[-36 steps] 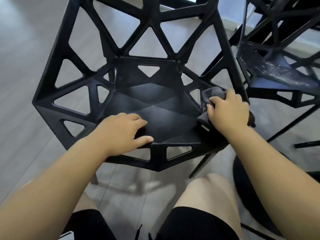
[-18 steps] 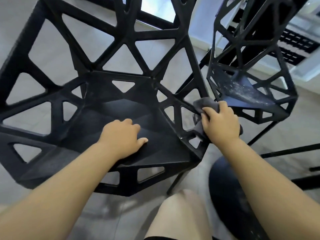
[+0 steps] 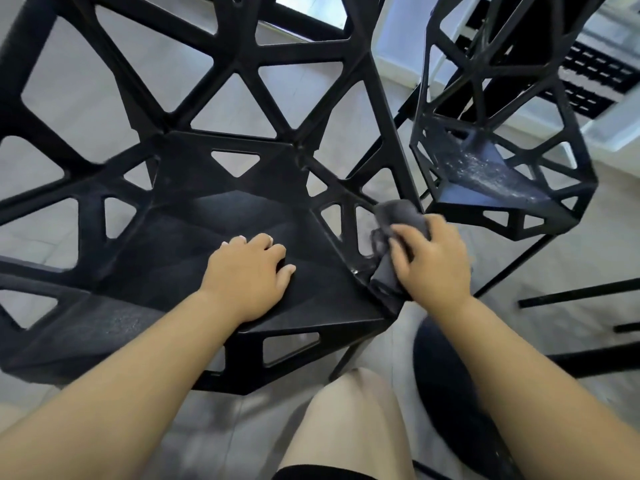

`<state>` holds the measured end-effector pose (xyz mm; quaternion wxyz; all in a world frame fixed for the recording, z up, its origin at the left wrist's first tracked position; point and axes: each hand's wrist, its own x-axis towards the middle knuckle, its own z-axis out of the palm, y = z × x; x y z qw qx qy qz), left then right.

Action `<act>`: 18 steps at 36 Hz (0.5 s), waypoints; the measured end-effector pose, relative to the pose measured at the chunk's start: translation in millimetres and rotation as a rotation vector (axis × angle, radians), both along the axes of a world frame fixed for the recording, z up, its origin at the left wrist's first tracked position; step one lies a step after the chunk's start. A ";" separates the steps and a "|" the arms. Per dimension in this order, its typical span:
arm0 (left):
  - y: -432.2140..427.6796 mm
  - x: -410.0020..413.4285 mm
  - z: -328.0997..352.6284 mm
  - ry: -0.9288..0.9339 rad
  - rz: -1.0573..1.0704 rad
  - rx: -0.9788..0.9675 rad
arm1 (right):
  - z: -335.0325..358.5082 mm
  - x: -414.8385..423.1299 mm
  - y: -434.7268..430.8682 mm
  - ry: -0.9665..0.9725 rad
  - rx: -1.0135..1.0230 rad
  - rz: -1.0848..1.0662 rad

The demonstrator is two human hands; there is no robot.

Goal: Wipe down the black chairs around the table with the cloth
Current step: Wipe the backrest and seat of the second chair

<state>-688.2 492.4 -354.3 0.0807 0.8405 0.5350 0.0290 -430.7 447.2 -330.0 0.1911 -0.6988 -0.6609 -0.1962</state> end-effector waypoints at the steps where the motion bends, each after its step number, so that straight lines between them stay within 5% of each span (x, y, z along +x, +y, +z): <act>1: 0.6 0.5 -0.5 0.002 0.001 0.001 | 0.2 3.2 1.1 0.038 0.036 -0.055; 5: 2.3 1.8 -2.4 -0.002 -0.002 0.010 | -7.4 -21.7 -4.8 0.077 0.027 -0.126; 11: 11.6 3.9 1.2 0.047 -0.028 0.034 | -5.4 -38.6 -3.6 -0.085 -0.165 0.149; 18: 17.4 7.8 -2.5 0.111 -0.019 0.137 | 17.4 -7.1 53.5 -0.361 -0.101 -0.083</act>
